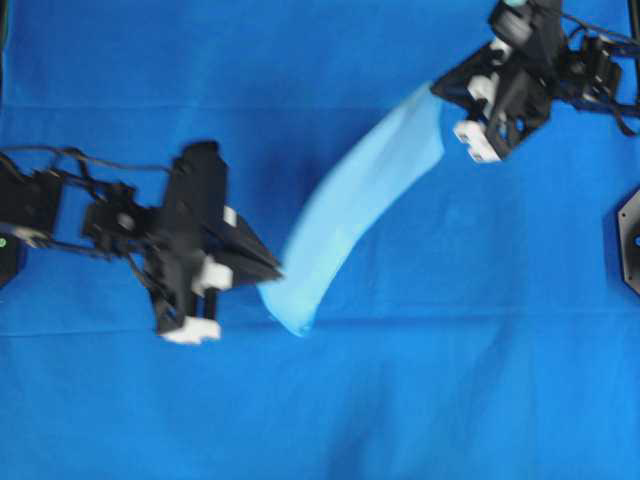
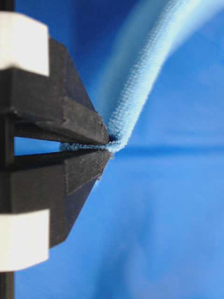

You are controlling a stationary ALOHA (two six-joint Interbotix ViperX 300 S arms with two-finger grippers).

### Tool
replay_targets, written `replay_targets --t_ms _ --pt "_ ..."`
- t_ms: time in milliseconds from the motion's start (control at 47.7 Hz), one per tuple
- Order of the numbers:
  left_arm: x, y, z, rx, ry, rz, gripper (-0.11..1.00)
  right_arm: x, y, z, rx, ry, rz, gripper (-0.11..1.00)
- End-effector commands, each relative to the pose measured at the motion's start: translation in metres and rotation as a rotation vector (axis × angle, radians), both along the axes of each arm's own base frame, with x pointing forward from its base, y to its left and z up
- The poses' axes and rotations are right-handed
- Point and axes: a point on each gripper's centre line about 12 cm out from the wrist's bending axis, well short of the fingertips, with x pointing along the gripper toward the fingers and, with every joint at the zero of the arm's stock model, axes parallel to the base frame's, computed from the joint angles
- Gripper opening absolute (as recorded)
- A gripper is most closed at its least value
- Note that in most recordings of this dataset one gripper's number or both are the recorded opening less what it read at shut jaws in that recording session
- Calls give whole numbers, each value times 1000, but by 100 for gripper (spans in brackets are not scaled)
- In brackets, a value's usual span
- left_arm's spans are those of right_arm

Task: Fold the light blue towel.
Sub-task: 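Lift the strip and swing it to lie vertically, left gripper moving down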

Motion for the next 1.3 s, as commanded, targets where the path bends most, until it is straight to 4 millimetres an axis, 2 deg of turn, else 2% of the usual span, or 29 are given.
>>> replay_targets --t_ms 0,147,273,419,524,692,818,1069,1279 --pt "18 -14 17 9 -64 -39 14 11 -18 15 -41 -44 -23 2" --pt "40 -30 14 44 -69 -91 14 26 -37 19 -79 -49 -36 2" --pt "55 -34 10 50 -67 -98 14 42 -50 24 -104 -56 -36 2" --pt "71 -38 10 58 -77 -103 14 56 -57 28 -124 -60 -29 2" --pt "78 -39 9 71 -81 -112 14 57 -58 29 -128 -60 -30 2" --pt "90 -42 6 91 -99 -125 14 48 -59 28 -126 -54 -43 2" --pt "105 -45 9 92 -141 -125 14 31 -56 28 -124 -54 -59 2" --pt "153 -53 -1 115 -236 -132 14 -10 -41 28 -123 -50 -82 2" --pt "188 -59 -11 134 -264 -140 14 -31 -32 23 -106 -7 -98 2"
